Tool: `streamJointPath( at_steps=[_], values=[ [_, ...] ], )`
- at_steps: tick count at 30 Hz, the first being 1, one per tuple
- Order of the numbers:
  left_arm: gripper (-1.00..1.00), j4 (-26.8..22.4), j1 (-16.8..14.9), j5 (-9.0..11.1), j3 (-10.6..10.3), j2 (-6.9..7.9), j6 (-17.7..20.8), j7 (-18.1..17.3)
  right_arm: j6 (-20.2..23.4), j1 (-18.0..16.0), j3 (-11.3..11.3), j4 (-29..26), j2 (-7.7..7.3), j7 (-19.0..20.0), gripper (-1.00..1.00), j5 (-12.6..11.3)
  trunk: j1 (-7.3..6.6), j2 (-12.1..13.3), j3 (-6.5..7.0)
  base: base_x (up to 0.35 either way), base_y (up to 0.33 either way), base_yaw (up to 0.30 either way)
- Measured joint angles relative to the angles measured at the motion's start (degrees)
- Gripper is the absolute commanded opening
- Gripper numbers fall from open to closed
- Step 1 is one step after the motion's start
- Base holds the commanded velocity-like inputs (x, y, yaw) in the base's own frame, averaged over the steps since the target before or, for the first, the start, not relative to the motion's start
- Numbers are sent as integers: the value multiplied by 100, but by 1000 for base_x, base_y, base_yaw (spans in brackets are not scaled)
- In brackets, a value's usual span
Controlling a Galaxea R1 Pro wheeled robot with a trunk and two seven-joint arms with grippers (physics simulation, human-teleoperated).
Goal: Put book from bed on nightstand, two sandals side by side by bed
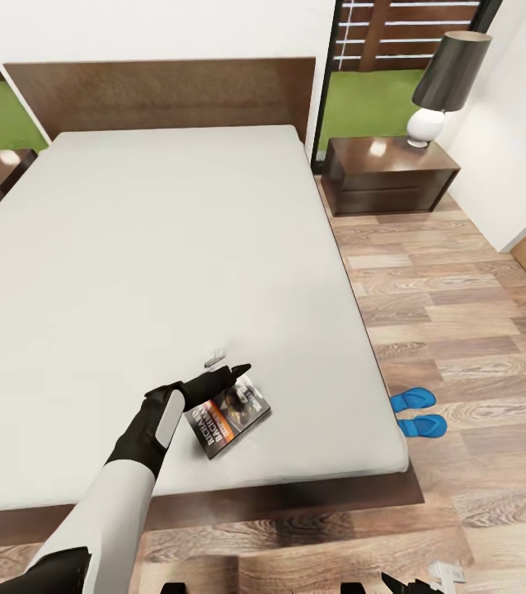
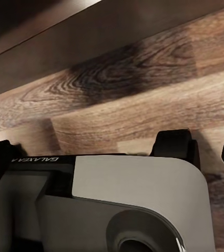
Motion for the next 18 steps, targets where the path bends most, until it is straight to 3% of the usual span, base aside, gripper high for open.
streamJointPath(
  at_steps=[18],
  values=[
    [100, 0, 9, -1, 6, 0, 0, 0, 1, 0, 0, 0, 0, 0, 100, 1, -1, 0, 0, -14, 0, 0]
  ],
)
